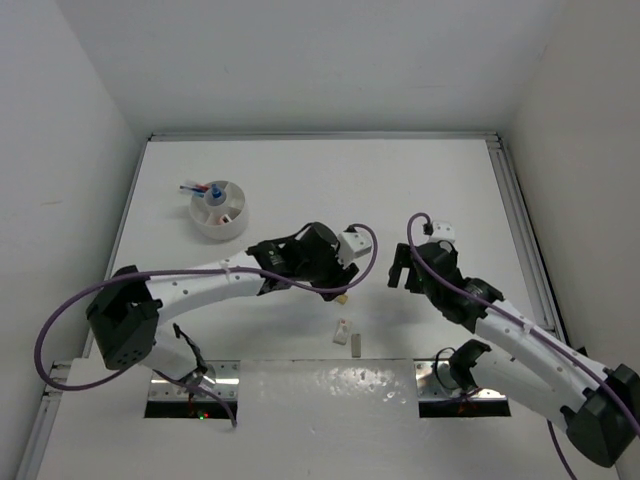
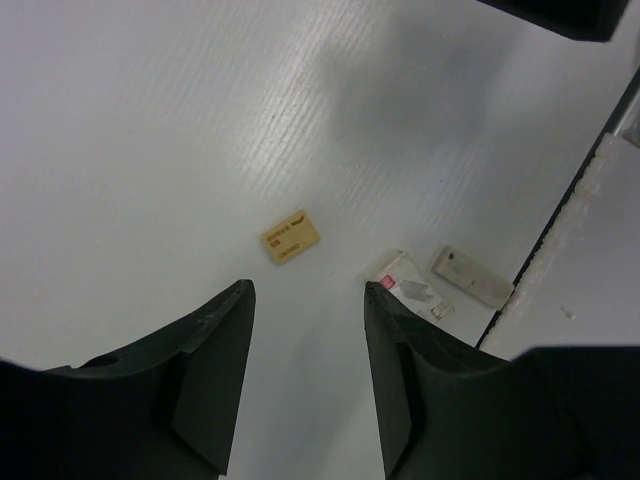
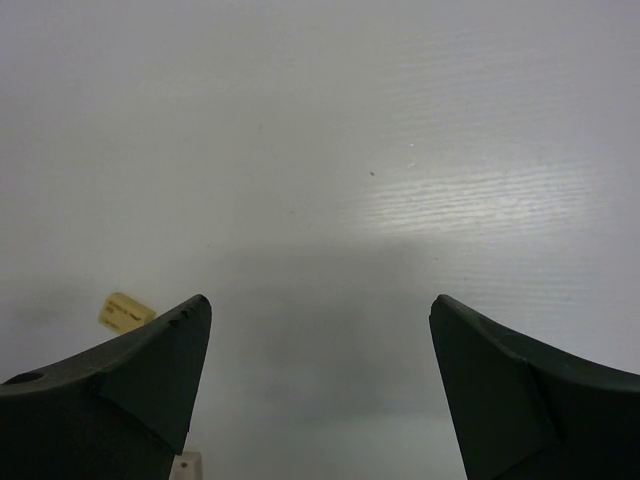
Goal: Sort the stationery into containers
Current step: Pick up the stationery from the center of the board.
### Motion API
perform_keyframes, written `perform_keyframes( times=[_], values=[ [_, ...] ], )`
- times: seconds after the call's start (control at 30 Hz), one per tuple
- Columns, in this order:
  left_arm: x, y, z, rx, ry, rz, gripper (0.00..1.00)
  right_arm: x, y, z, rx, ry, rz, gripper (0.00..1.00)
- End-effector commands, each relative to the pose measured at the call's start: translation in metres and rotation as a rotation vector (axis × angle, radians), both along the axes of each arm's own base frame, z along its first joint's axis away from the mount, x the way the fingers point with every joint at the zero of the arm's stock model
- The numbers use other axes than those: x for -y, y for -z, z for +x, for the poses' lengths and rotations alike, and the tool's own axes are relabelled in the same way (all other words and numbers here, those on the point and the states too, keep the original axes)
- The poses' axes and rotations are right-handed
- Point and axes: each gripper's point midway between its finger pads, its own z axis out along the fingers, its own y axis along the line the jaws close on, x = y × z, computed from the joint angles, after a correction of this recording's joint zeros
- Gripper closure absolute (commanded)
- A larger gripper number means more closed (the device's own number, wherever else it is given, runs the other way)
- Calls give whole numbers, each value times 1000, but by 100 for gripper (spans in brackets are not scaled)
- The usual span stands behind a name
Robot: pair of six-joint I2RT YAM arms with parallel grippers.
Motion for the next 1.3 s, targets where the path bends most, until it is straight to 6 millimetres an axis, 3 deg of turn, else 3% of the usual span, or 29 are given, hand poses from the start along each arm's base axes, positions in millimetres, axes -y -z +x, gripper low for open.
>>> perform_keyframes(
  times=[0.0, 0.13, 0.17, 0.27, 0.5, 0.73, 0.93, 1.0, 1.03, 1.1, 1.2, 1.27],
  values=[
    [22, -1, 6, -12, -185, -93, 55, 14, -5, -2, 49, 91, -24, 13],
    [33, 23, -16, -37, -161, -50, 47, 28, -6, -5, 70, 154, -86, 13],
    [32, 30, -22, -53, -149, -28, 40, 30, -6, -7, 70, 160, -99, 13],
    [34, 54, -37, -95, -134, 25, 32, 37, 1, -16, 76, 189, -113, 13],
    [37, 92, -47, -174, -166, 117, 31, 40, 17, -38, 89, 191, -93, 15],
    [43, 102, -62, -160, -161, 150, 40, 44, 19, -46, 109, 178, -102, 16],
    [36, 112, -63, -172, -197, 211, 61, 43, 15, -46, 133, 168, -81, 16],
    [29, 111, -60, -159, -214, 246, 60, 43, 13, -45, 139, 169, -75, 16],
    [22, 109, -61, -160, -220, 281, 52, 43, 12, -45, 142, 165, -74, 16],
    [19, 105, -64, -159, -217, 296, 46, 42, 11, -45, 147, 160, -68, 16],
    [18, 105, -68, -154, -209, 309, 45, 42, 11, -45, 150, 152, -72, 16],
    [17, 110, -72, -166, -201, 324, 50, 42, 10, -45, 153, 151, -74, 16]
  ],
)
